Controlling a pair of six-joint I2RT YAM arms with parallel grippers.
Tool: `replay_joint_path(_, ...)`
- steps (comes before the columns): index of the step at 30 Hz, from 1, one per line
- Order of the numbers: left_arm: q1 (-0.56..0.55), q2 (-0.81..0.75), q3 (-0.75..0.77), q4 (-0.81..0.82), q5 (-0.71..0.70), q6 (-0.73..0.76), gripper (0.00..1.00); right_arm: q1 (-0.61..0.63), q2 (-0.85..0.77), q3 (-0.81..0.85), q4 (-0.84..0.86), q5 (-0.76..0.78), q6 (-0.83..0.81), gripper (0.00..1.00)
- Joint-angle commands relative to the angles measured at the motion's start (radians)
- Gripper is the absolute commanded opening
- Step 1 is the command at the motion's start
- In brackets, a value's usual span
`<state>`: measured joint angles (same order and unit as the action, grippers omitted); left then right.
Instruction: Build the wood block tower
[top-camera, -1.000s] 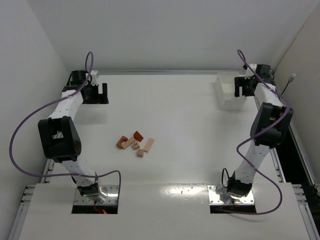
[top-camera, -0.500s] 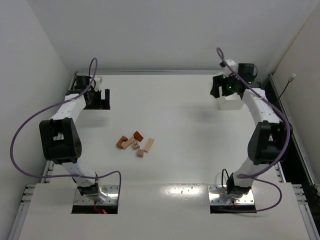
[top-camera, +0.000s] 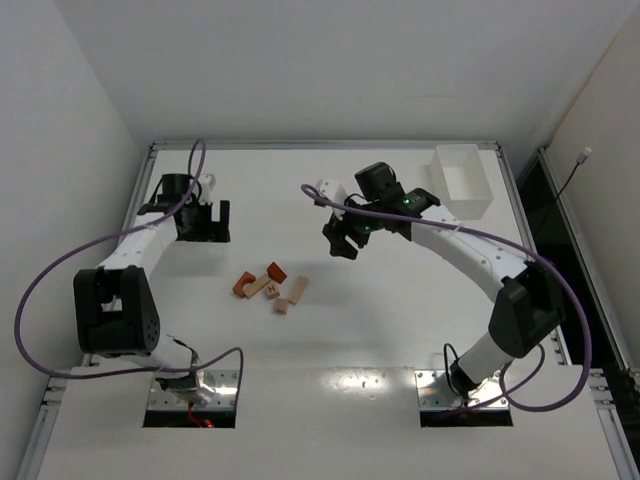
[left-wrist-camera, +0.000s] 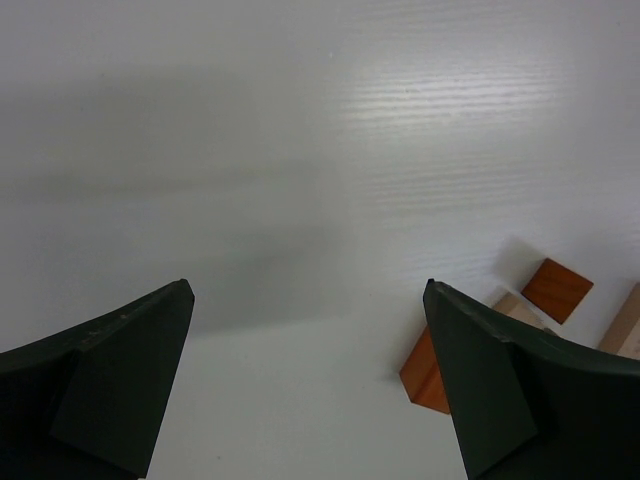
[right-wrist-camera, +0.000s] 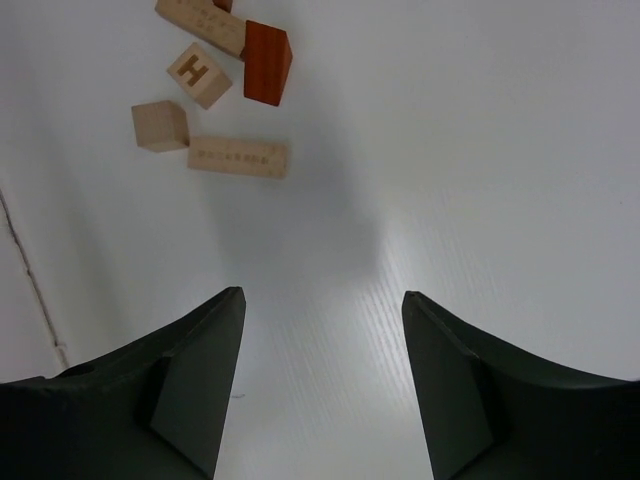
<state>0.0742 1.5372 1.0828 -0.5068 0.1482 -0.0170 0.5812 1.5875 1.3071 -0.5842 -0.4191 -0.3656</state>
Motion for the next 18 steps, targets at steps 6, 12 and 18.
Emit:
replay_joint_path(6,-0.051,-0.201,-0.09,0.022,-0.174,-0.029,1.0,0.026,0.098,-0.035,0.119,0.151,0.485,0.49)
replay_joint_path(12,-0.128,-0.322,-0.121,-0.013,-0.251,-0.009,1.0,0.086,0.201,0.061,0.116,0.29,0.745,0.35)
replay_joint_path(18,-0.188,-0.381,-0.121,-0.072,-0.311,0.02,1.0,0.166,0.29,0.164,0.073,0.365,0.869,0.33)
